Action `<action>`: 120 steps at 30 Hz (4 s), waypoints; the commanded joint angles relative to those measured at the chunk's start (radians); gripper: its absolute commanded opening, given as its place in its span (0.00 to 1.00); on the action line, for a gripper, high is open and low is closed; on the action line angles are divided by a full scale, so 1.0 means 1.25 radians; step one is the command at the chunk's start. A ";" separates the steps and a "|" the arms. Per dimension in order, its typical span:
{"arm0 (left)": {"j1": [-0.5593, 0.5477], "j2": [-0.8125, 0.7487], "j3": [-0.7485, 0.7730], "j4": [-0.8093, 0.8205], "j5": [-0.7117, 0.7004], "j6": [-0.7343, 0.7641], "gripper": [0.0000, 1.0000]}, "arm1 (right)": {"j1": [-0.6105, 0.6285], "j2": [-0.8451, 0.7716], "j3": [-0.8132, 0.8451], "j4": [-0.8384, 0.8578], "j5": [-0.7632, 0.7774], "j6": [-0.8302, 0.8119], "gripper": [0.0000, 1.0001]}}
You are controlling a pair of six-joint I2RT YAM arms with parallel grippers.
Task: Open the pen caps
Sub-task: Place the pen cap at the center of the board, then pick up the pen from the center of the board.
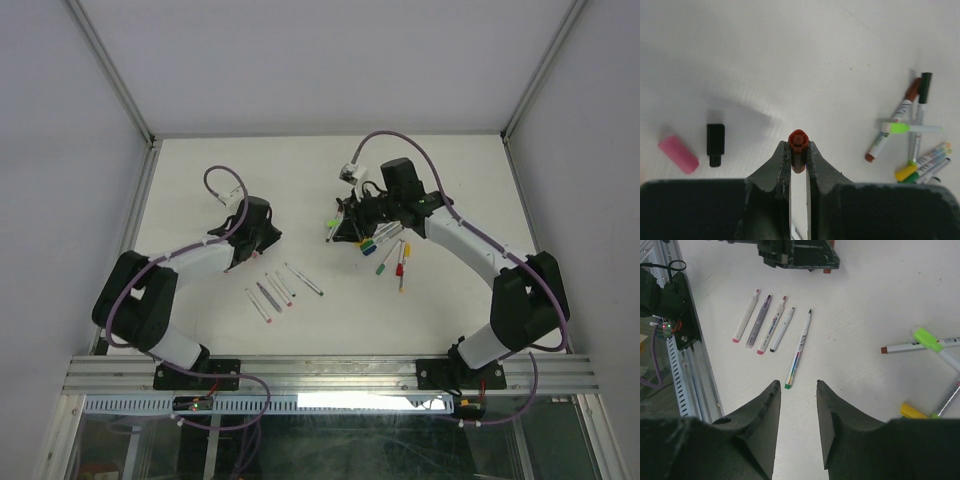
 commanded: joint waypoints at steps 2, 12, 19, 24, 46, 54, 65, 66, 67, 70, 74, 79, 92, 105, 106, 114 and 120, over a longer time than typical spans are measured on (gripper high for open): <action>-0.004 0.134 0.163 -0.168 -0.039 0.071 0.05 | -0.028 -0.055 -0.008 0.004 -0.063 -0.026 0.37; -0.006 0.201 0.212 -0.219 -0.022 0.081 0.08 | -0.049 -0.066 -0.014 0.008 -0.082 -0.019 0.37; -0.007 0.190 0.186 -0.229 -0.021 0.072 0.30 | -0.054 -0.065 -0.016 0.011 -0.082 -0.016 0.37; -0.008 0.186 0.175 -0.230 -0.024 0.062 0.33 | -0.055 -0.064 -0.018 0.012 -0.087 -0.015 0.37; -0.029 -0.101 0.076 -0.103 0.106 0.182 0.34 | -0.064 -0.079 -0.024 0.002 -0.109 -0.051 0.37; -0.029 -0.333 -0.122 0.192 0.294 0.246 0.46 | -0.073 -0.114 -0.026 -0.050 -0.204 -0.190 0.37; -0.029 -0.529 -0.393 0.588 0.407 0.226 0.99 | -0.087 -0.184 -0.072 -0.389 -0.420 -0.917 0.67; -0.028 -0.529 -0.389 0.574 0.404 0.231 0.99 | -0.087 -0.184 -0.075 -0.453 -0.404 -1.028 0.70; -0.028 -0.529 -0.384 0.560 0.398 0.235 0.99 | -0.087 -0.183 -0.072 -0.513 -0.379 -1.132 0.71; -0.029 -0.518 -0.375 0.530 0.387 0.243 0.99 | -0.086 -0.151 -0.017 -0.616 -0.295 -1.235 0.70; -0.028 -0.505 -0.380 0.520 0.345 0.250 0.99 | -0.088 -0.091 0.054 -0.664 -0.165 -1.280 0.64; -0.028 -0.495 -0.388 0.536 0.295 0.279 0.99 | -0.089 -0.055 0.057 -0.607 -0.065 -1.284 0.64; -0.194 -0.346 -0.366 0.643 0.071 0.371 0.99 | -0.121 0.089 0.093 -0.581 0.047 -1.314 0.58; -0.243 -0.364 -0.391 0.660 -0.007 0.375 0.99 | -0.124 0.128 0.048 -0.507 0.090 -1.285 0.54; -0.244 -0.362 -0.388 0.657 -0.008 0.375 0.99 | -0.122 0.131 0.046 -0.499 0.097 -1.279 0.54; -0.246 -0.358 -0.384 0.654 -0.009 0.378 0.99 | -0.123 0.168 0.033 -0.454 0.193 -1.247 0.48; -0.247 -0.356 -0.382 0.651 -0.009 0.378 0.99 | -0.122 0.189 0.040 -0.460 0.224 -1.248 0.46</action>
